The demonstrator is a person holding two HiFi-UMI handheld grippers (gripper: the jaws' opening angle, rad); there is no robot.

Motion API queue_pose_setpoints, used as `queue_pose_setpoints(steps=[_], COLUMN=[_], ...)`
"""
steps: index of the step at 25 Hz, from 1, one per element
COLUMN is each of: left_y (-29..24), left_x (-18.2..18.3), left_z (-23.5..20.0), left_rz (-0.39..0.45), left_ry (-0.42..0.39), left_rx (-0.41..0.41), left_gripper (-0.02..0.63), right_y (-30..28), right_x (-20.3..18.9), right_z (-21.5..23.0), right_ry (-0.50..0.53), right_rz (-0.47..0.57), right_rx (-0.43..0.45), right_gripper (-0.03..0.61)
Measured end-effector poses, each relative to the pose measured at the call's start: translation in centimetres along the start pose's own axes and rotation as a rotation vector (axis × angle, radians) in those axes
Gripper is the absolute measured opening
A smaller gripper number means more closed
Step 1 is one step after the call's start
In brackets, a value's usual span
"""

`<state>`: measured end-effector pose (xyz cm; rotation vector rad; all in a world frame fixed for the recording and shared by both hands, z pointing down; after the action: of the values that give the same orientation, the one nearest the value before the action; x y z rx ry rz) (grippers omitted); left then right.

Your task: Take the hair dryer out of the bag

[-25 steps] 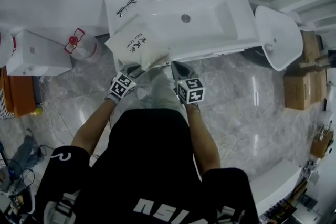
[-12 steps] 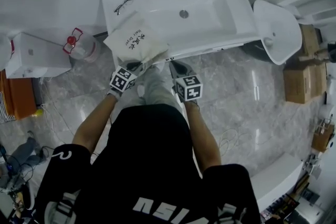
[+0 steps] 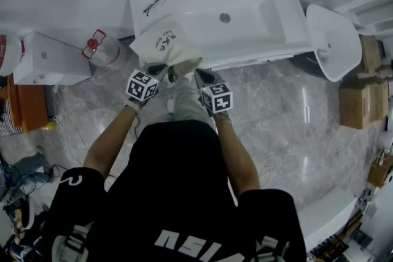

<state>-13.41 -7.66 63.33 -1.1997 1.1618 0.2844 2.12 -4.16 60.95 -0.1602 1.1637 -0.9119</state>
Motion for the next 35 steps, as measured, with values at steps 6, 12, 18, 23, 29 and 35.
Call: queue_pose_setpoints(steps=[6, 12, 18, 23, 29, 35], left_y=[0.9, 1.5, 2.1, 2.2, 1.9, 0.8], left_x=[-0.5, -0.8, -1.3, -1.6, -1.6, -1.8], left_z=[-1.1, -2.5, -2.9, -3.1, -3.1, -2.8], left_rz=[0.056, 0.047, 0.062, 0.055, 0.04, 0.023], left_ry=[0.192, 0.197, 0.258, 0.252, 0.194, 0.157], left_rx=[0.026, 0.052, 0.049, 0.036, 0.023, 0.013], left_gripper=[0.011, 0.011, 0.012, 0.011, 0.011, 0.011], right_y=[-4.4, -9.0, -13.0, -14.9, -14.1, -12.0], right_x=[-1.3, -2.4, -4.1, -4.7, -4.1, -2.8], right_z=[-1.0, -2.2, -3.4, -3.7, -3.4, -2.2], right_ry=[-0.01, -0.05, -0.136, -0.158, -0.235, -0.234], right_rz=[-0.055, -0.127, -0.203, -0.309, -0.336, -0.289], right_rx=[0.05, 0.118, 0.132, 0.071, 0.06, 0.046], right_gripper=[-0.003, 0.06, 0.218, 0.208, 0.133, 0.055])
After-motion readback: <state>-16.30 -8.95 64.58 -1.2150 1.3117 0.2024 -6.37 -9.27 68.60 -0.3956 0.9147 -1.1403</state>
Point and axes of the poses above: the fingertips, and each gripper's own axes: y backward along the fingers, z to its right, x out of its top, the point moved 4 cm from there along y, backward along the fingers, and after that the axes turned 12 degrees about -y, right-handed, at the moved point
